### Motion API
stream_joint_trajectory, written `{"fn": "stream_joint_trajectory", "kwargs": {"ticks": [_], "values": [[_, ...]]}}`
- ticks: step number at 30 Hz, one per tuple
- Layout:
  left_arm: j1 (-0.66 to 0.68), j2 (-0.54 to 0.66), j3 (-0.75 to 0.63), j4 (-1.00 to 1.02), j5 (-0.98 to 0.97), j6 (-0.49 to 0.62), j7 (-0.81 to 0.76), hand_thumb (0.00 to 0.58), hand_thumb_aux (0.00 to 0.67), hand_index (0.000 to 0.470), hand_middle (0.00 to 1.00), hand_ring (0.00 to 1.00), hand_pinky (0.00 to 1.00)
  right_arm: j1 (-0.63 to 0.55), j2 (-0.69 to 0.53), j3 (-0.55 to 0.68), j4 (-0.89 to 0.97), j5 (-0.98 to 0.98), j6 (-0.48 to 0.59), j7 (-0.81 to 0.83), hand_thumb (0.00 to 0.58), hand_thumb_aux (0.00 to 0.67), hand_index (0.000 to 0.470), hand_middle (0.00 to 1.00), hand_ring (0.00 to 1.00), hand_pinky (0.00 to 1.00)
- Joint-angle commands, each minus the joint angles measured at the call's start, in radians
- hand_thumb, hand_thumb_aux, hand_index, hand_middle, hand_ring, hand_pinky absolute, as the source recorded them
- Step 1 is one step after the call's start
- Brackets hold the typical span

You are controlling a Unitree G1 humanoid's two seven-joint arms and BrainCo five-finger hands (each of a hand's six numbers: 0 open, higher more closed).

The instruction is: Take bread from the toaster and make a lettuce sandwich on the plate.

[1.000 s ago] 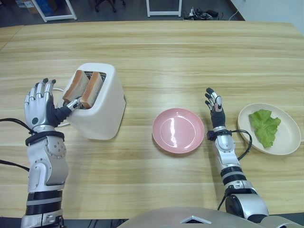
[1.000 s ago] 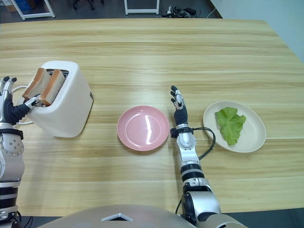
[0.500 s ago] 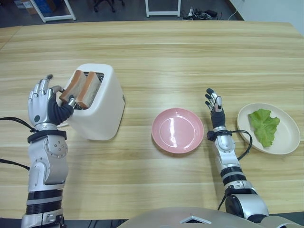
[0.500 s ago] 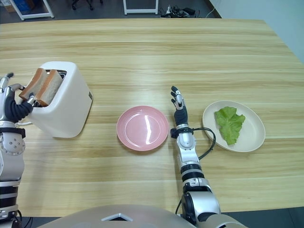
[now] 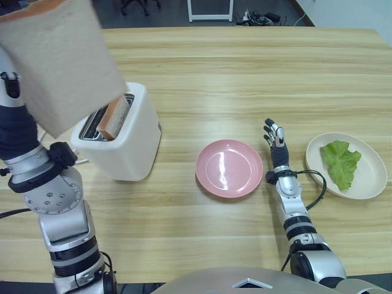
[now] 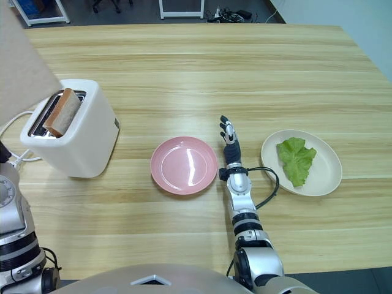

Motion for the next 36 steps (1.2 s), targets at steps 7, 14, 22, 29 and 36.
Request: {"fn": "stream_joint_trajectory", "kwargs": {"ticks": [7, 14, 22, 29, 36], "values": [[0.004, -0.321, -0.508, 0.280, -0.101, 0.156, -0.206, 0.580, 0.670, 0.470, 1.00, 1.00, 1.00, -0.001, 0.000, 0.014, 0.000, -0.003, 0.021, -0.003, 0.000, 0.000, 0.000, 0.00, 0.00, 0.00], [-0.049, -0.431, -0.583, 0.717, 0.093, 0.141, -0.148, 0.580, 0.670, 0.470, 1.00, 1.00, 1.00, 0.011, 0.005, 0.024, -0.019, -0.010, 0.030, -0.009, 0.000, 0.000, 0.000, 0.00, 0.00, 0.00], [-0.026, -0.377, -0.595, 0.762, 0.257, 0.136, -0.130, 0.580, 0.670, 0.470, 1.00, 1.00, 1.00, 0.026, 0.009, 0.035, -0.039, -0.010, 0.038, -0.016, 0.000, 0.000, 0.000, 0.00, 0.00, 0.00], [0.023, -0.322, -0.626, 0.655, 0.353, 0.172, -0.172, 0.000, 0.000, 0.000, 0.00, 0.00, 0.00, 0.037, 0.010, 0.039, -0.059, -0.012, 0.045, -0.018, 0.000, 0.000, 0.000, 0.00, 0.00, 0.00], [0.023, -0.273, -0.670, 0.561, 0.592, 0.266, -0.120, 0.000, 0.000, 0.000, 0.00, 0.00, 0.00, 0.059, 0.009, 0.050, -0.138, -0.016, 0.068, -0.011, 0.000, 0.000, 0.000, 0.00, 0.00, 0.00]]}}
